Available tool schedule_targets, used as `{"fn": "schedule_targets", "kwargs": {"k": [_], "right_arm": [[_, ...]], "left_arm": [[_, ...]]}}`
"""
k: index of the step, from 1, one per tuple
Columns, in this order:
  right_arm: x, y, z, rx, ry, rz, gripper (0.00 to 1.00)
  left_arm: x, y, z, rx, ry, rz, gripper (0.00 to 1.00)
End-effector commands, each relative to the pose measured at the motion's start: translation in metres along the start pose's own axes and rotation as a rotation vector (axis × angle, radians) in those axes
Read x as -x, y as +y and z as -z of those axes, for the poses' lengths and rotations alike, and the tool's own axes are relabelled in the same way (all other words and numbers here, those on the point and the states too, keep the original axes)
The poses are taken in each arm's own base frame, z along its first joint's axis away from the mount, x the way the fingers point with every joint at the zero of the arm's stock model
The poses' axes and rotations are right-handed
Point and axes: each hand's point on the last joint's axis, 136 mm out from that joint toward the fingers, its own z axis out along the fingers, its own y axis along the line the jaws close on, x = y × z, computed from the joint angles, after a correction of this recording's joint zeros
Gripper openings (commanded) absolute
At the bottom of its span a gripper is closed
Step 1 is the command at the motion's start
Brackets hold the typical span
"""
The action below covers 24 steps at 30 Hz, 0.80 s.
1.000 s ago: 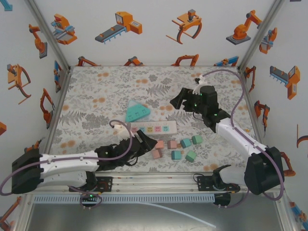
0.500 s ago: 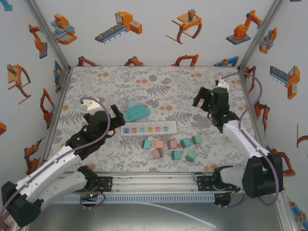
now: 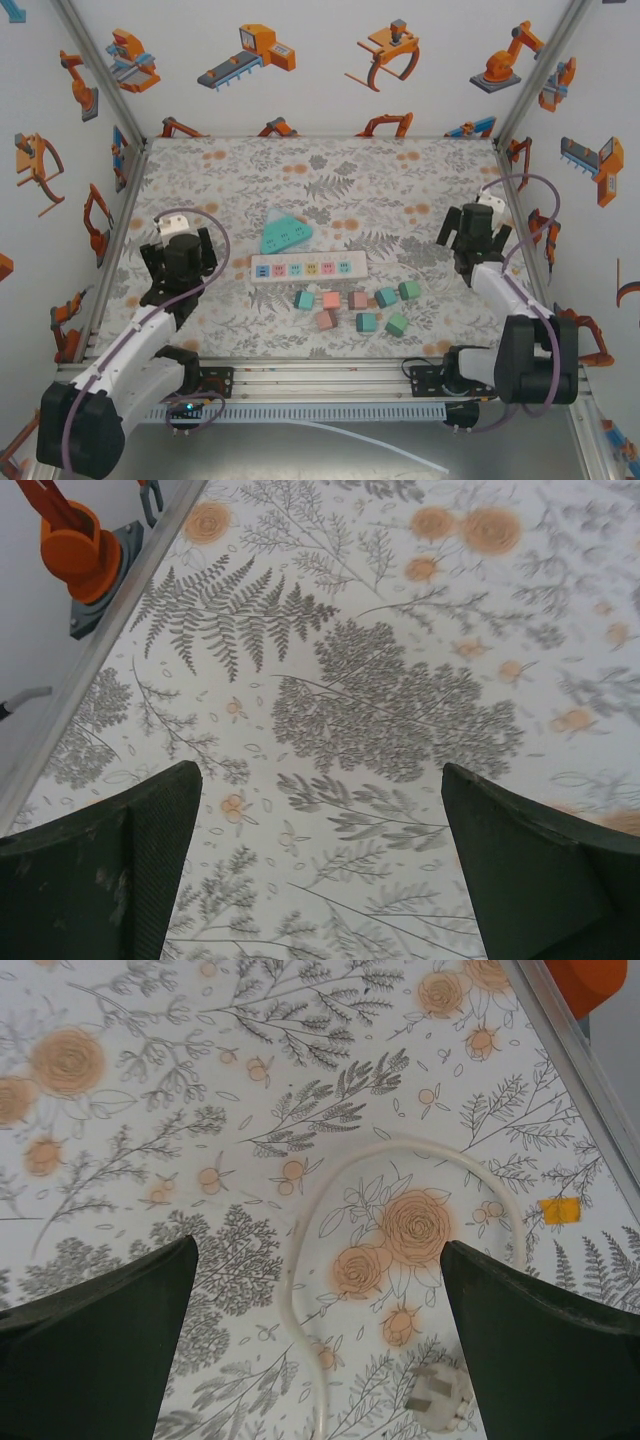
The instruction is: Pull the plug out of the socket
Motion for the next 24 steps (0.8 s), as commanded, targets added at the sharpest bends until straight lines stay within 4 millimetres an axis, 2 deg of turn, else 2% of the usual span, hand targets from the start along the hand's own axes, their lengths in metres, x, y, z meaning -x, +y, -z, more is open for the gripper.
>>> {"fn": "schedule_targets", "kwargs": {"k": [1,5,8,11,12,13,17,20,22,24], "right_arm": [[0.005,0.005,-0.014,0.014,-0.062,0.008,1.0],[0.003,0.027,-0.028,0.125,-0.129,0.009,1.0],[0.011,0.038,-0.03,0.178,-0.185,0.076,0.99],[-0.008,0.048,-0.031,0.255,-0.253,0.092,0.99],[-0.007,0.052,-0.028,0.285,-0.286,0.103,0.99],[-0.012,0.052,-0.028,0.285,-0.255,0.105,0.99],[-0.01,0.053,-0.03,0.287,-0.256,0.108,0.99],[-0.01,0.047,-0.032,0.253,-0.257,0.093,0.99],[-0.01,0.047,-0.032,0.252,-0.256,0.093,0.99],[-0.01,0.048,-0.032,0.254,-0.256,0.093,0.99]], "left_arm": [[0.007,-0.004,-0.006,-0.03,-0.076,-0.111,0.97],[-0.008,-0.002,-0.019,-0.052,-0.064,-0.091,0.97],[-0.013,-0.003,-0.031,-0.084,-0.08,-0.028,0.97],[-0.009,-0.007,-0.043,-0.104,-0.083,-0.003,0.97],[-0.006,-0.007,-0.048,-0.105,-0.096,0.018,0.97],[-0.004,-0.008,-0.051,-0.111,-0.1,0.032,0.97],[0.003,-0.019,-0.073,-0.154,-0.089,0.052,0.97],[0.002,-0.025,-0.09,-0.193,-0.019,0.083,0.97],[-0.003,-0.029,-0.098,-0.218,-0.02,0.118,0.97],[-0.019,-0.045,-0.104,-0.288,-0.022,0.09,0.97]]}}
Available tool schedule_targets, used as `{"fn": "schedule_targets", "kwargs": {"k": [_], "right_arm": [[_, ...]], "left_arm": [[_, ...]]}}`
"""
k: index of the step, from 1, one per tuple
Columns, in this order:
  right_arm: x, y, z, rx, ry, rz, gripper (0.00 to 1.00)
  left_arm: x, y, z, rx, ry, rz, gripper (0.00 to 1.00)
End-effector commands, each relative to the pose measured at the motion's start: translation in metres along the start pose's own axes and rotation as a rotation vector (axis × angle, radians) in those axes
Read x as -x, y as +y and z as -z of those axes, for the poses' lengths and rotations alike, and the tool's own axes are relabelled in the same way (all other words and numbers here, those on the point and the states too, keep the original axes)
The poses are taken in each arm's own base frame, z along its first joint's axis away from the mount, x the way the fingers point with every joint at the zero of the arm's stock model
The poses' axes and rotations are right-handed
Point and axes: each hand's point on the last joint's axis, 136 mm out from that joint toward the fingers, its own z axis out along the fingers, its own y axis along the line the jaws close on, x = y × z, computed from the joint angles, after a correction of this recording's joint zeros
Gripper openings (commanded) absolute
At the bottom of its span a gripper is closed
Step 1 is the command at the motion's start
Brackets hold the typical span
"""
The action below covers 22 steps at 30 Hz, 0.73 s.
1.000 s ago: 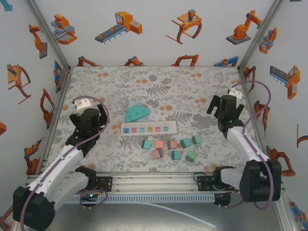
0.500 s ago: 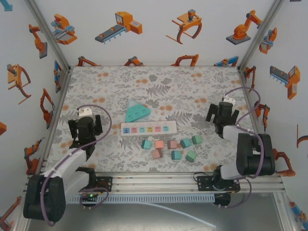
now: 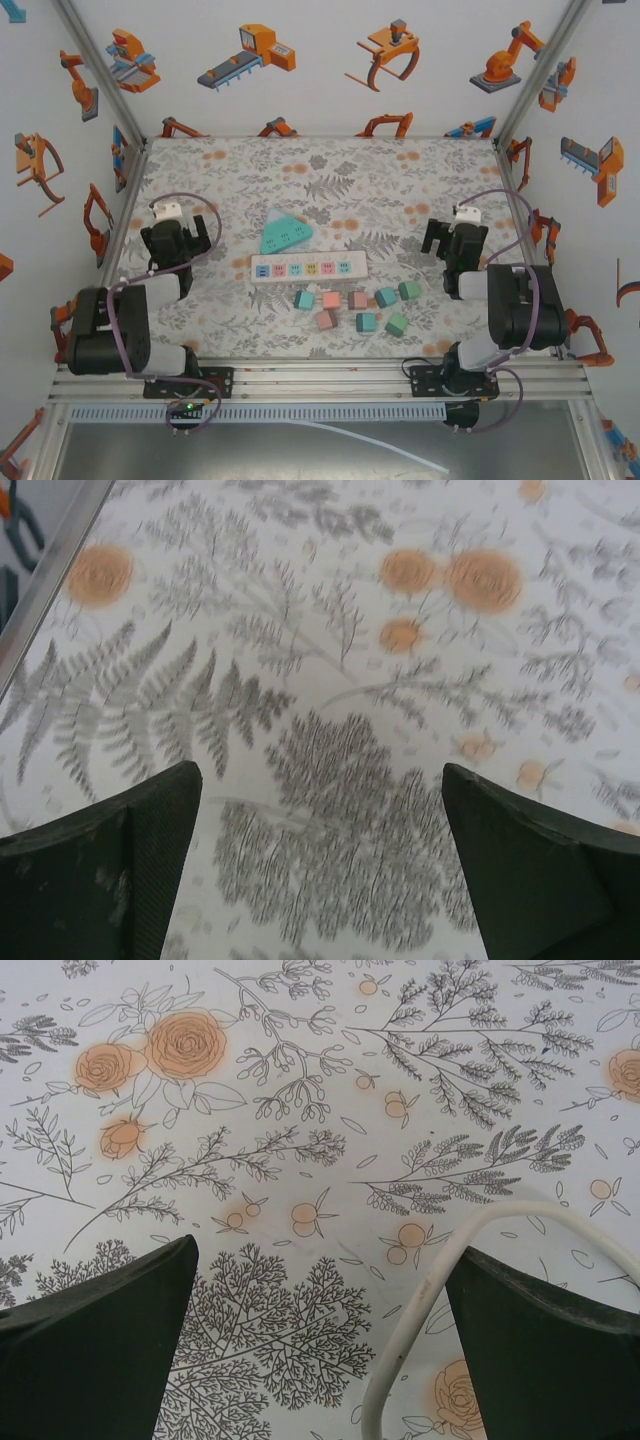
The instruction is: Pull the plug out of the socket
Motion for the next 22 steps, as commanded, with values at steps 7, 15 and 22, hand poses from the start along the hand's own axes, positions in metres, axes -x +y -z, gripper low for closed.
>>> {"fn": "schedule_targets", "kwargs": {"k": [7,15,22], "right_arm": [[0.0155,-0.0027,-0.0005,-0.01,-0.061,0.003,0.99],[0.0155,-0.0025,-0.0007,-0.009,-0.06,0.003,0.99],[0.0155,-0.0032,-0.0003,-0.012,-0.061,0.003,0.99]], "left_arm": [[-0.0059,-0.0235,-0.0091,-0.114,-0.02,0.009,0.97],[-0.0048,-0.0303,-0.0097,-0.134,-0.023,-0.019,0.97],[-0.0043,-0.0303,-0.0096,-0.134,-0.025,-0.019,0.97]]}}
